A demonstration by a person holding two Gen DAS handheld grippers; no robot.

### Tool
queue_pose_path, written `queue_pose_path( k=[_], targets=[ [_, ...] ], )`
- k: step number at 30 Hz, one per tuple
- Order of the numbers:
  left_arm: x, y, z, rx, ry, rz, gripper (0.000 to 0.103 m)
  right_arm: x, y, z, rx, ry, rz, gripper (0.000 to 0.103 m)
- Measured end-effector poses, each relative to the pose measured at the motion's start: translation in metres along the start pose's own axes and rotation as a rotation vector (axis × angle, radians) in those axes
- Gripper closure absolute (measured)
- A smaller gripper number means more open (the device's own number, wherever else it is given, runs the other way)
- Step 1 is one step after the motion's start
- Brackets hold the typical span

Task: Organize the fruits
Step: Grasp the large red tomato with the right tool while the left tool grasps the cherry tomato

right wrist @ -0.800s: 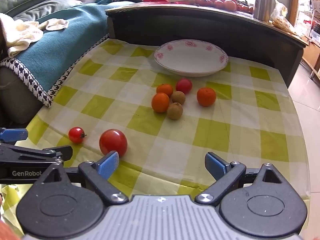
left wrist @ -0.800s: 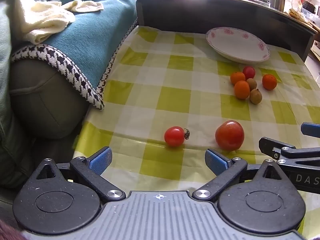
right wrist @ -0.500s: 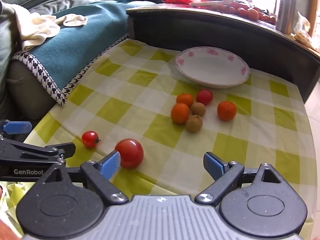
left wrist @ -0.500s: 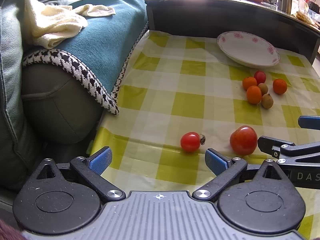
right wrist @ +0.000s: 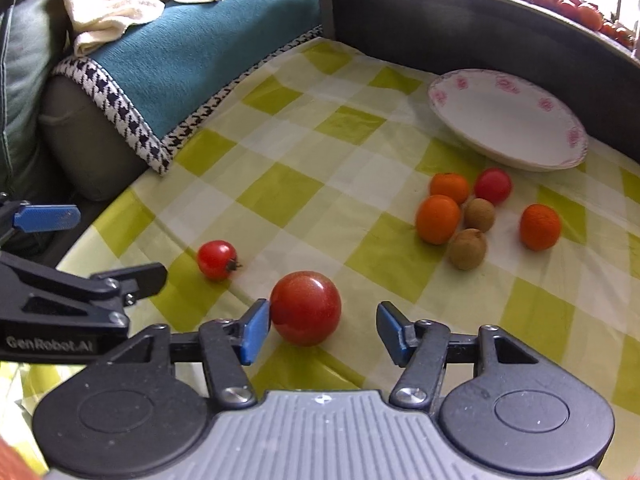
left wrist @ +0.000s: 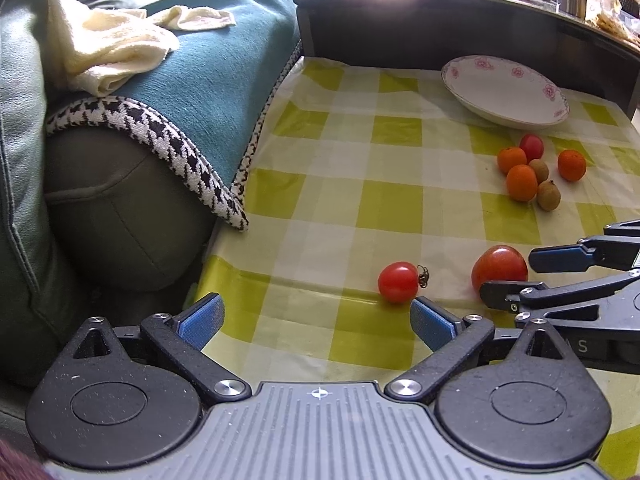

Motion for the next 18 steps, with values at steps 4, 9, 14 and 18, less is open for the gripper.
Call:
queue_pose_path(
  k=[4,9,14,18],
  targets=[
    [0.006,0.001,0.002,-0.022,0.021,0.024,0.003,0.006,0.000,0.004,-0.009,-0.047,0.011,0.057],
    [0.011,0.003,-0.004,-0.010,0.044,0.038,0.003,0.014,0.001,0.000,0.014,-0.068,0.035,0.060],
    [0.014,0.001,-0.009,-0.008,0.086,0.035,0.010,0.009,0.000,-0.007,0.030,-0.057,0.025,0.061],
    [0.023,-0.006,-0.027,0.040,0.140,0.022,0.029,-0.004,0.000,-0.019,0.064,-0.049,0.015,0.061]
  ],
)
Point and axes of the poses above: each gripper's, at about its wrist camera, not at the fingertips, and x roughly the way its jaws point, z to its left, y to its underside, the point moved 8 cm from there along x, roughly the way its jaws point, and after that the axes turned 3 degrees about -y, right-handed, at the moved point
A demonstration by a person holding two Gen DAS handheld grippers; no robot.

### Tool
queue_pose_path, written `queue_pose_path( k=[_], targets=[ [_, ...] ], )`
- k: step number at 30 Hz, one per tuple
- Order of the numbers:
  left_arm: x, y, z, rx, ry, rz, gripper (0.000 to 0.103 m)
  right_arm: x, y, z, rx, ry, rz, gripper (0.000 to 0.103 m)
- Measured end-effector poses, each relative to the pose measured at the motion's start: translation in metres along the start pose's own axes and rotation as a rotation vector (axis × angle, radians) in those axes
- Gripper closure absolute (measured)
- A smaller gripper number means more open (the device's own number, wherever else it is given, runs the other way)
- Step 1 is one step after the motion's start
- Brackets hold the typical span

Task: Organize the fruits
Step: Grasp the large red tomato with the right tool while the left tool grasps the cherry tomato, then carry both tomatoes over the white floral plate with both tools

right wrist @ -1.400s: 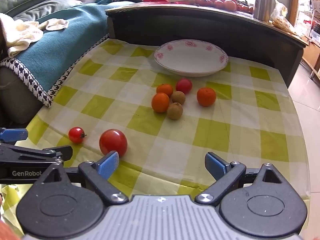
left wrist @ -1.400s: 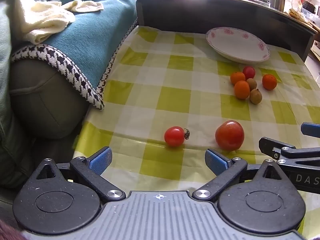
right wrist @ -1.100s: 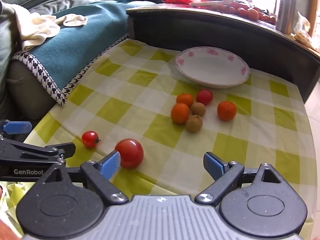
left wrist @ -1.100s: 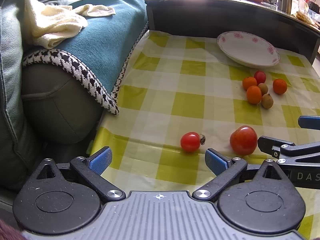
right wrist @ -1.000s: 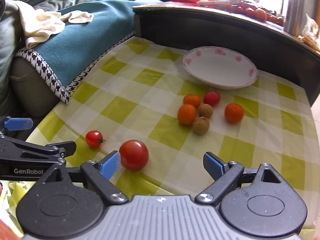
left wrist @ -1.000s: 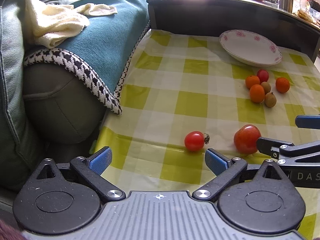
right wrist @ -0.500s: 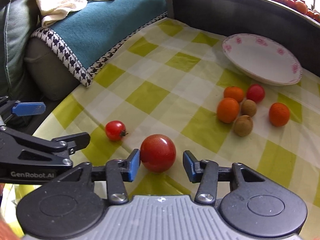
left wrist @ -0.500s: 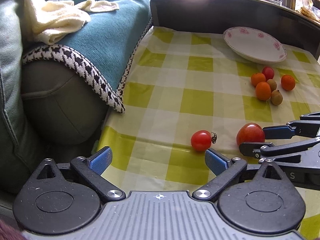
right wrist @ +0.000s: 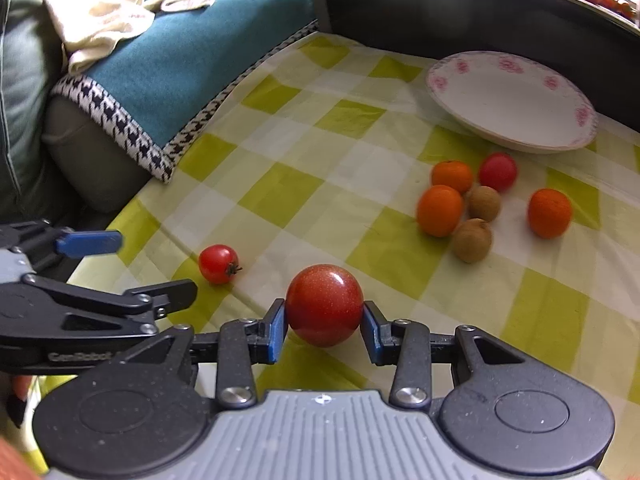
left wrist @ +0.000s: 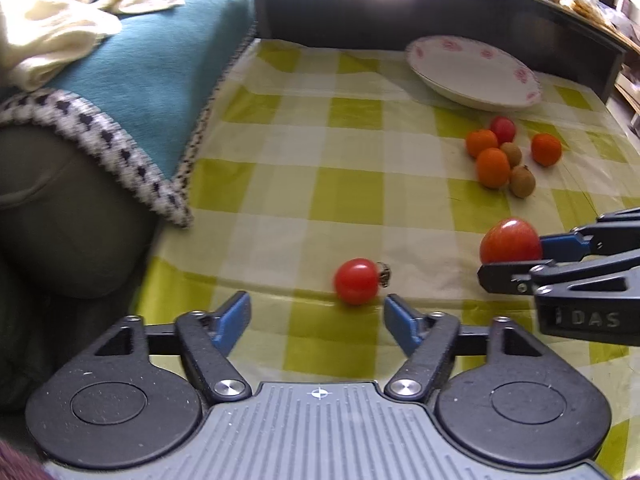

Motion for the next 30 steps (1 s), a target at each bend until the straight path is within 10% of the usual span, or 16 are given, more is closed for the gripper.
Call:
queue_pose_path(
  k=[14,30],
  targets=[
    [0.023,-0.006,-0.015,-0.027,0.083,0.048,0.063,-0.020,0.008,-0.023,0.093,0.015,-0.006,0.061],
    [0.024,-0.009,-0.027,0.029,0.081,0.020,0.066,-0.018,0.015,-0.035,0.108,0.048,0.014,0.061]
  ],
)
Point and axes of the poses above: each gripper's, at about its wrist camera, not at the fingertips, and x roughly the way its jaws point, z to its left, y to its underside, the point moved 8 cm from there along x, roughly the way its jaws point, and after that the axes turned 3 degrees about -y, right-handed, at the moved point
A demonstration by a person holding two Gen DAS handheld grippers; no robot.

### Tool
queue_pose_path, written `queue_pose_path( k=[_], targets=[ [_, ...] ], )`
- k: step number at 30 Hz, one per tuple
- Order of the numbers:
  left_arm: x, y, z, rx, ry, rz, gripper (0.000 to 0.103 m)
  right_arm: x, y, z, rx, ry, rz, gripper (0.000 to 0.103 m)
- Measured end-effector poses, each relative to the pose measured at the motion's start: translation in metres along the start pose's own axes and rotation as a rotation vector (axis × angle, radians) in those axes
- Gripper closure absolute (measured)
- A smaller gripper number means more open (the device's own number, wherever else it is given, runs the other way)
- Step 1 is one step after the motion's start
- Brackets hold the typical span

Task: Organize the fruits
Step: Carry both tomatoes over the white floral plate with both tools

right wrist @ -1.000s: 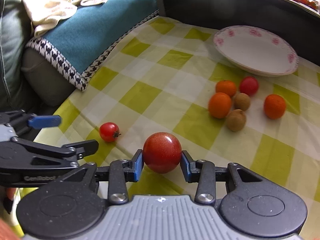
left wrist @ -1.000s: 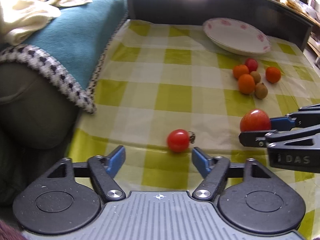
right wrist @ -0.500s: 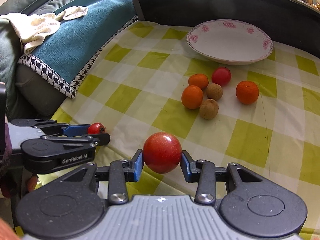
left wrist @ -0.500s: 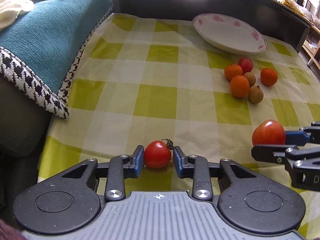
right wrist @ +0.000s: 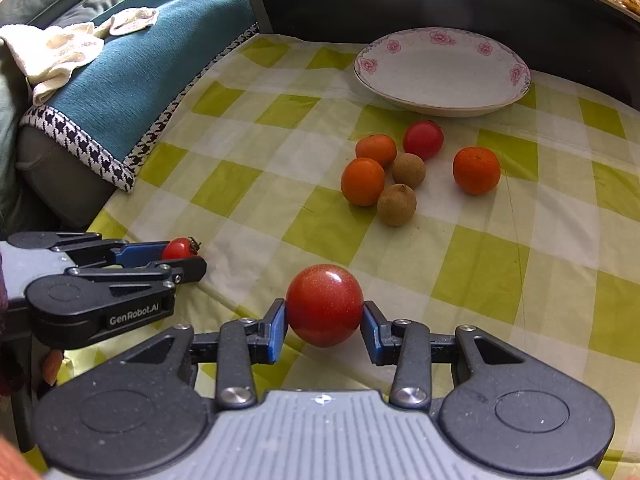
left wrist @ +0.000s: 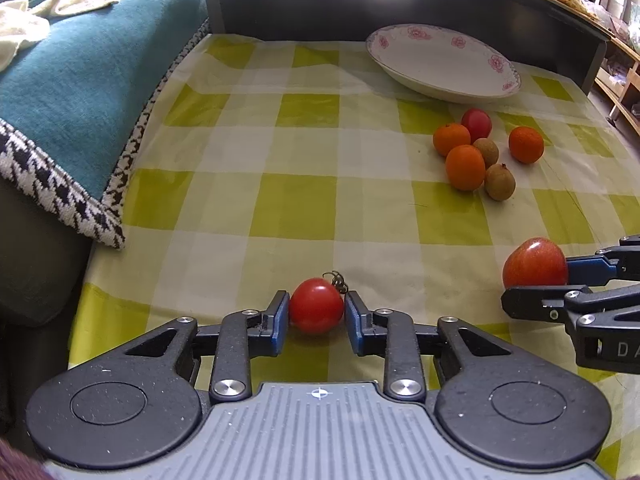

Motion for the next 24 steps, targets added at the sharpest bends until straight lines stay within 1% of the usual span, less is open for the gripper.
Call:
queue_pose_path(
  k=[3,6,11,14,16,20,24],
  targets=[
    [-0.003,0.003,-0.005,0.021,0.017,0.006,0.067,-0.002,0.001,-0.002,0.004,0.004,0.000,0.061],
    [-0.009,0.004,-0.011,0.048,0.017,-0.008,0.068,-0.010,-0.002,-0.004,0.007,0.010,-0.019,0.061],
    [-0.030,-0.009,-0.027,0.064,0.059,-0.042,0.068,-0.031,-0.015,-0.008,-0.002,0.025,-0.063,0.061],
    [-0.041,-0.030,-0.039,0.068,0.106,-0.087,0.067,-0.047,-0.027,-0.013,0.009,0.038,-0.106,0.061],
    [-0.039,-0.044,-0.047,0.066,0.139,-0.099,0.067,-0.054,-0.036,-0.019,0.020,0.046,-0.126,0.061],
    [-0.025,-0.072,-0.061,0.087,0.171,-0.108,0.067,-0.054,-0.053,-0.032,0.018,0.065,-0.127,0.061],
    [-0.009,-0.103,-0.072,0.078,0.206,-0.108,0.067,-0.044,-0.075,-0.052,0.021,0.084,-0.122,0.061]
  ],
)
Point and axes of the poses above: each gripper's, at about its wrist camera, not at the fingertips, and x roughly the way its jaws point, z to its left, y to its underside, the point moved 8 cm from there along x, roughly the way its jaws point, and after that the axes turned 3 degrees about -y, right-handed, at the moved point
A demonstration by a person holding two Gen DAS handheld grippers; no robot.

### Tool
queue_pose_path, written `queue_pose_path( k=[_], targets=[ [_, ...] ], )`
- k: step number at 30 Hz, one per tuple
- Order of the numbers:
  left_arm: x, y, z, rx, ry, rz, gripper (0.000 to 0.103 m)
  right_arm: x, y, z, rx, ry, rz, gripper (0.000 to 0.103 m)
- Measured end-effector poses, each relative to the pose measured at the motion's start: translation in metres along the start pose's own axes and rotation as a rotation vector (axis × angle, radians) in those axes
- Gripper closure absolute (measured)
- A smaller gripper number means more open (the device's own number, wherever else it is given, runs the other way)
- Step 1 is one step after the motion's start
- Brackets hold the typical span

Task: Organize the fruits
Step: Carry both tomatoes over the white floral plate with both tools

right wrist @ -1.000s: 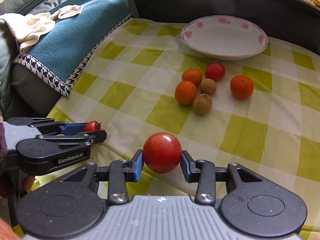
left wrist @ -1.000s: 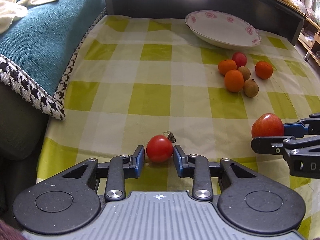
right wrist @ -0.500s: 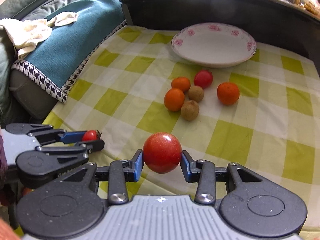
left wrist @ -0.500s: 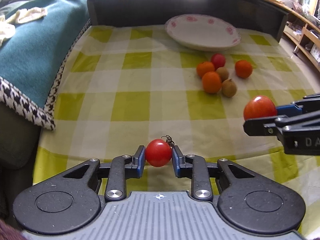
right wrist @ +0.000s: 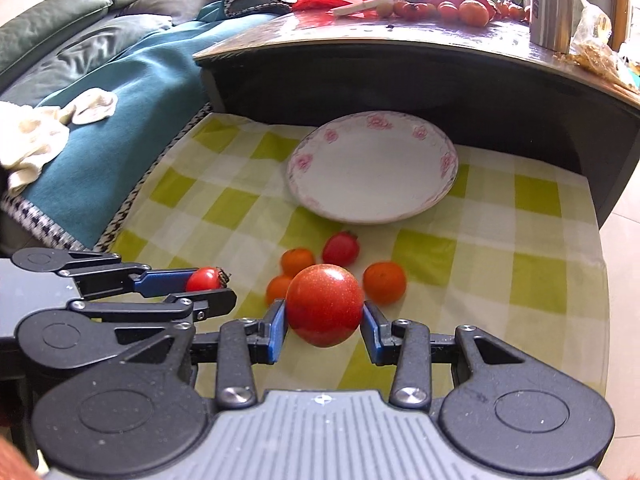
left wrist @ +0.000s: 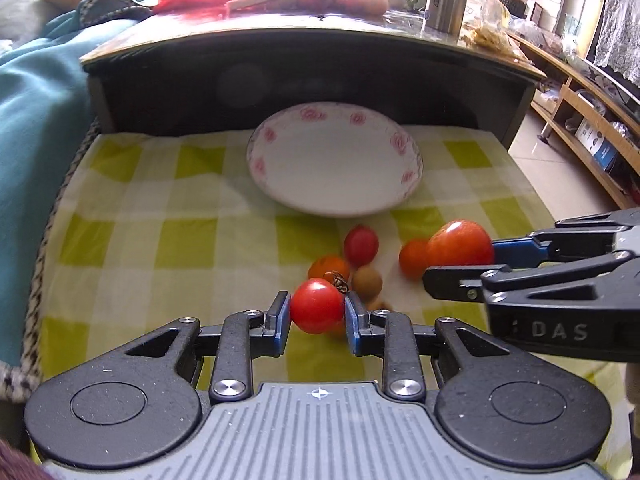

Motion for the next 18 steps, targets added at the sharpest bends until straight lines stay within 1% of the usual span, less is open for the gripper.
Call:
queue_pose_path(
  k=[3,9,12,14,18],
  targets=[
    [0.014,-0.023,-0.002,0.010,0.007,-0.015,0.067,0.016,-0.019,-0.015,0.008,0.015,-0.010,0.061],
    [0.043,-0.052,0.001,0.008,0.016,-0.029,0.067,0.050,-0.044,-0.046,0.052,0.025,-0.001,0.061],
    [0.053,-0.061,0.005,0.017,-0.002,-0.038,0.067,0.062,-0.054,-0.053,0.062,0.022,-0.012,0.061],
    [0.059,-0.065,0.009,0.005,0.001,-0.038,0.067,0.068,-0.060,-0.055,0.053,0.015,-0.022,0.061],
    [0.070,-0.064,0.010,0.000,-0.001,-0.024,0.068,0.073,-0.067,-0.056,0.003,0.038,-0.049,0.061]
  ],
)
Point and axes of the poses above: each gripper's, at about its wrist camera, not at the fingertips, and x roughly the way its jaws point, z to its left, y to its underside, the point moved 8 cm from there along x, roughly the way its jaws point, and after that the axes turned 3 degrees about -y, right-handed, at the moved point
